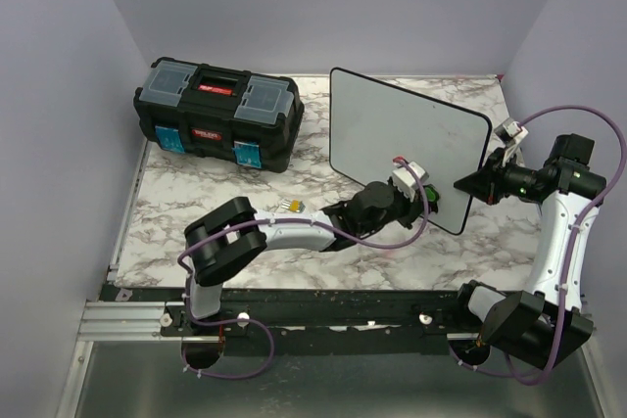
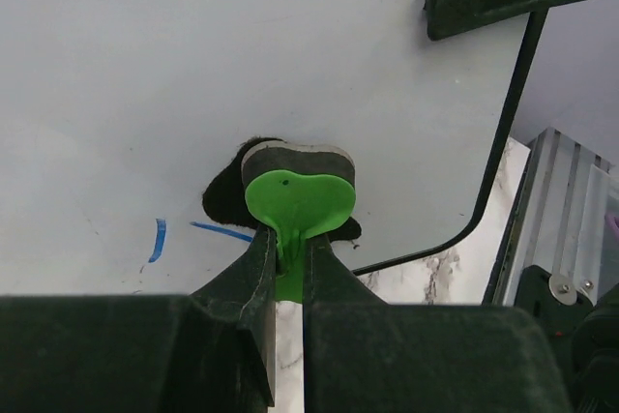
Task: Erase the whiteboard
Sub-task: Erase the whiteboard at the center of the board.
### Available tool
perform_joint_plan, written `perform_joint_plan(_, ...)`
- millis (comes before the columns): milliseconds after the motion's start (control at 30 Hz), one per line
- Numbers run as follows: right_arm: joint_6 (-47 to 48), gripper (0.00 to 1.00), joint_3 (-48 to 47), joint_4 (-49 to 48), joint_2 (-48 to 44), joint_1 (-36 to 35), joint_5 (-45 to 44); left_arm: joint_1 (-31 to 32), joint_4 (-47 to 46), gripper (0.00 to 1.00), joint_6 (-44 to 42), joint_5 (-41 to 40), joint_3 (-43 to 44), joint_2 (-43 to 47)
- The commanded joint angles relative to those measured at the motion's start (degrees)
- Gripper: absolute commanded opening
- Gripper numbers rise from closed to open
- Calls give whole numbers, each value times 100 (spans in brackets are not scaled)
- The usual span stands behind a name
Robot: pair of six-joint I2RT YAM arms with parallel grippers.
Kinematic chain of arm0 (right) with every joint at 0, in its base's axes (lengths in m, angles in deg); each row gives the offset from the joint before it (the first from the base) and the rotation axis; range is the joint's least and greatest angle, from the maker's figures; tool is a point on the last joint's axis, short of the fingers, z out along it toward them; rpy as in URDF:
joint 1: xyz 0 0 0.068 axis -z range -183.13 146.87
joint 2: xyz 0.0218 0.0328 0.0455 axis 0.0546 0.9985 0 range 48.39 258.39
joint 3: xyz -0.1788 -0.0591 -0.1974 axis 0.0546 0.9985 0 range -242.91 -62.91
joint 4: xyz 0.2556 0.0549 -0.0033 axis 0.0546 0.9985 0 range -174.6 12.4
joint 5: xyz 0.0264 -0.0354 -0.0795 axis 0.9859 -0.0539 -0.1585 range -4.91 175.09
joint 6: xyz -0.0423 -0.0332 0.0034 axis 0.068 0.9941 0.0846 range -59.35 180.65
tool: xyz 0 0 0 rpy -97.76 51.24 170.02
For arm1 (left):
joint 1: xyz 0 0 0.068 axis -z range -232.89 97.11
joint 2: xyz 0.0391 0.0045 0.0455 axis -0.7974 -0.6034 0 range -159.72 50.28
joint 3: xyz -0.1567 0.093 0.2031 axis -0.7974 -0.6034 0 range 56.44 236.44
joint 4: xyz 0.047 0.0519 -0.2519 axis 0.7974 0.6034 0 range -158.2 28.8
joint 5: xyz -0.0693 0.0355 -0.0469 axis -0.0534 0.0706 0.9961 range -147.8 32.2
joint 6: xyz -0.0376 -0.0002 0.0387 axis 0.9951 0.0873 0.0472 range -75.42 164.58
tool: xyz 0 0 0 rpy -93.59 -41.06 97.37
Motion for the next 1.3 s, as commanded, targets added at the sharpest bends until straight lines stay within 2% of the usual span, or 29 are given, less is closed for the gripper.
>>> perform_joint_plan(0,-187,1,-16,495,-147,-122,1270,-197,224,0,-58,-125,241,-9)
perform_joint_plan(200,-181,1,-9,487,-166,-122,1270,-1068,494,0,100,-59,68,208)
perform_joint_plan(333,-191,1,-7,486,-175,-123,1270,-1212,550,0,51,-41,-58,177)
perform_joint_plan(467,-203,1,-7,473,-166,-118,1269,-976,345,0,208,56,-145,51)
perform_joint_plan(633,-192,1,-12,487,-153,-123,1261,-421,588,0,-281,-114,385,-58)
perform_joint_plan(800,-214,1,-7,464,-175,-121,1261,-425,872,0,-646,-308,571,110)
perform_joint_plan(933,-205,1,-7,477,-152,-121,1270,-483,892,0,-730,-289,345,46)
perform_joint_plan(1033,-194,1,-7,468,-179,-122,1262,-437,610,0,-440,-204,6,-180)
perform_joint_plan(1267,-196,1,-12,483,-156,-123,1281,-208,233,0,-410,-703,-400,-238)
